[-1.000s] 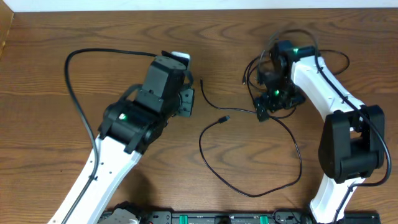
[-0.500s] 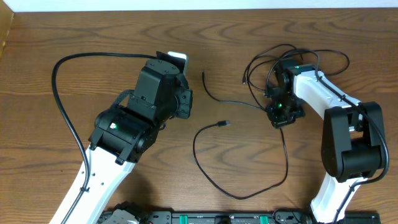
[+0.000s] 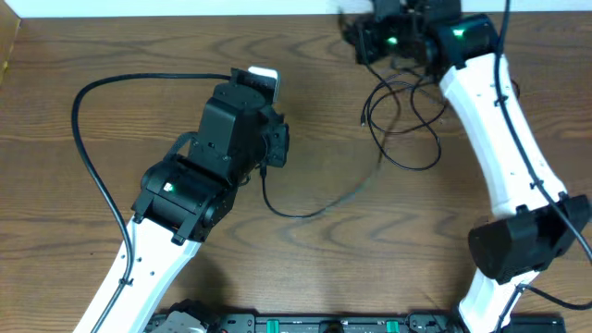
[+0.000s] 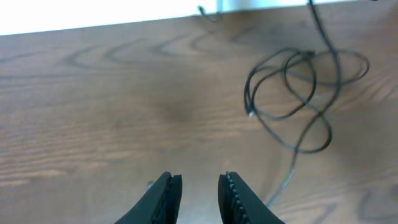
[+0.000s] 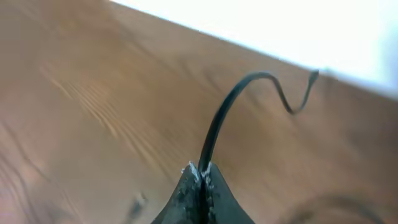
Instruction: Untangle cables
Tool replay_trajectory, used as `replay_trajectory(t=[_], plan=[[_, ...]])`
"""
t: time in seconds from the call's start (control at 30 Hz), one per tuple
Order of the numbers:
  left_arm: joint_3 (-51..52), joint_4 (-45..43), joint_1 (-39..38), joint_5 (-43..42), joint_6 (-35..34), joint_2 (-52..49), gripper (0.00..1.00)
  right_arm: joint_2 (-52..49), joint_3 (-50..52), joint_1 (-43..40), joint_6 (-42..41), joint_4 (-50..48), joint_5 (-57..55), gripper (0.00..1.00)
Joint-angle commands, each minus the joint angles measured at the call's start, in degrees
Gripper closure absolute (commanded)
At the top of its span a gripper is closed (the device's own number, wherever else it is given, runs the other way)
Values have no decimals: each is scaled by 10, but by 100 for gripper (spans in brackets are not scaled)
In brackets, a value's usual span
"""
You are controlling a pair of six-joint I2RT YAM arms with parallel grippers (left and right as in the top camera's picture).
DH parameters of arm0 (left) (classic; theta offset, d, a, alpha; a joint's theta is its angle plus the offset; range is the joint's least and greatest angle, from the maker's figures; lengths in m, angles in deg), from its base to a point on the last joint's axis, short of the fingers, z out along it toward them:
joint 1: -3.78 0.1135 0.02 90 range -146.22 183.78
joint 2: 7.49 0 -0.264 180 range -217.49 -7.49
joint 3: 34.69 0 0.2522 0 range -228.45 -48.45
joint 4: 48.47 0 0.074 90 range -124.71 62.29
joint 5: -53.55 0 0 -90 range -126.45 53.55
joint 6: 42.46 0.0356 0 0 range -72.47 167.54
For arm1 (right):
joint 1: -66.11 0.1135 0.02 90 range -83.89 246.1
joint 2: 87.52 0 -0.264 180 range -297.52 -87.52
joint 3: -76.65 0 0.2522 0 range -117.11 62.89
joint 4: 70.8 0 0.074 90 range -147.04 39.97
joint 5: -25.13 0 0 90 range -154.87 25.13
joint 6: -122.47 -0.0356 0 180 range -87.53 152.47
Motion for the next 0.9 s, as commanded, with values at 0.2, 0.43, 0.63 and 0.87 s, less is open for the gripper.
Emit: replay_trajectory(t=[0.2,0.43,0.63,0.87], plan=[[1,19,0,0,-15,8,74,12,-34,10,-8,-44,-281,98],[1,-11,0,-27,-19,0,73,12,-204,-167,54,201,-253,98],[1,-41,1,-23,-19,-52,71,12,-210,-138,73,276,-214,89],[-1,-65,58,-26,-19,-52,66,6,-204,-88,73,370,-200,50]])
